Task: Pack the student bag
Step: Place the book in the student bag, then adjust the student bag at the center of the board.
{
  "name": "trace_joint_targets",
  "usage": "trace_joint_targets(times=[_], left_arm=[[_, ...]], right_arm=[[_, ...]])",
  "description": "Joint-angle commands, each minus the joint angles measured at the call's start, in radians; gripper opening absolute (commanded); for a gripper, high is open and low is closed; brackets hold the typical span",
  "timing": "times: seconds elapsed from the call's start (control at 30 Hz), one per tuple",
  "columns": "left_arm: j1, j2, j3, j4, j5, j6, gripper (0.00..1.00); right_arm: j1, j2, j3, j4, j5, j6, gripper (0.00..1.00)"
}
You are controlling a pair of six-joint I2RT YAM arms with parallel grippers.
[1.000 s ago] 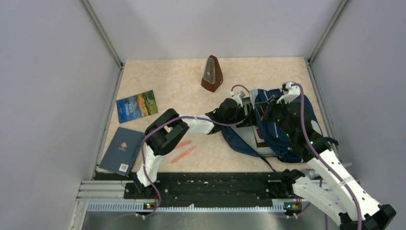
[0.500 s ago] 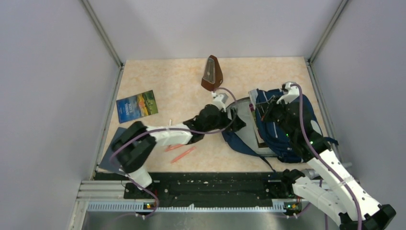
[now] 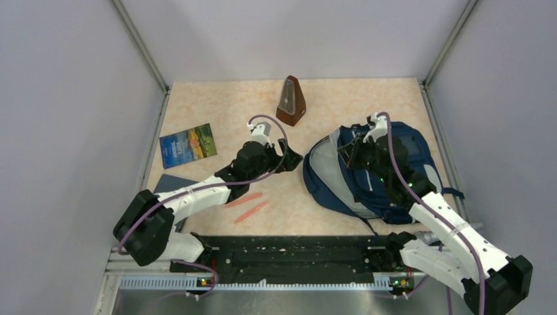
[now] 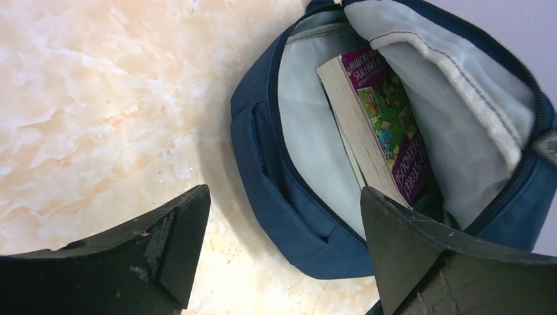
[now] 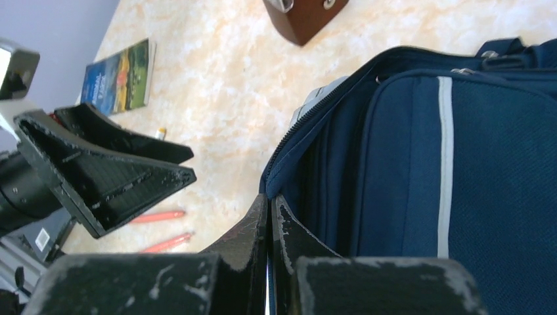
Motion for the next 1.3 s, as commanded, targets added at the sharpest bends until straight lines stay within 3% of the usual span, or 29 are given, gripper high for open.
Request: trace_joint_targets(times=[0.0, 0.17, 0.43, 0.6, 0.73, 0.83, 0.97, 1.27], left_arm=[[0.038, 0.063, -0.003, 0.090, 0.126, -0.043, 0.89], [0.059, 0.195, 0.049, 0.160, 0.210, -0.078, 0.89], [0.142, 0.446, 0.122, 0.427, 0.395, -0.199, 0.88], [0.146, 0.468, 0.146, 0.435, 0.390, -0.187, 0.86], [0.146, 0.450, 0.134, 0.418, 0.377, -0.166, 0.86], [0.142, 0.477, 0.165, 0.381, 0.399, -0.147, 0.86], [0.129, 0.524, 0.225, 0.357, 0.423, -0.138, 0.86], [0.094, 0.622, 0.371, 0.261, 0.453, -0.067, 0.84]], right_arm=[[0.059, 0.025, -0.001, 0.110, -0.001, 0.018, 0.00], [0.142, 0.066, 0.002, 0.121, 0.054, 0.018, 0.00], [0.200, 0.123, 0.002, 0.131, 0.088, 0.016, 0.00], [0.222, 0.125, 0.049, 0.058, 0.144, -0.025, 0.61], [0.220, 0.054, 0.062, -0.037, 0.345, -0.037, 0.89], [0.173, 0.014, 0.063, -0.123, 0.422, -0.031, 0.95], [0.020, -0.019, 0.035, -0.221, 0.385, 0.003, 0.97], [-0.146, -0.104, -0.146, -0.213, 0.436, 0.113, 0.98]])
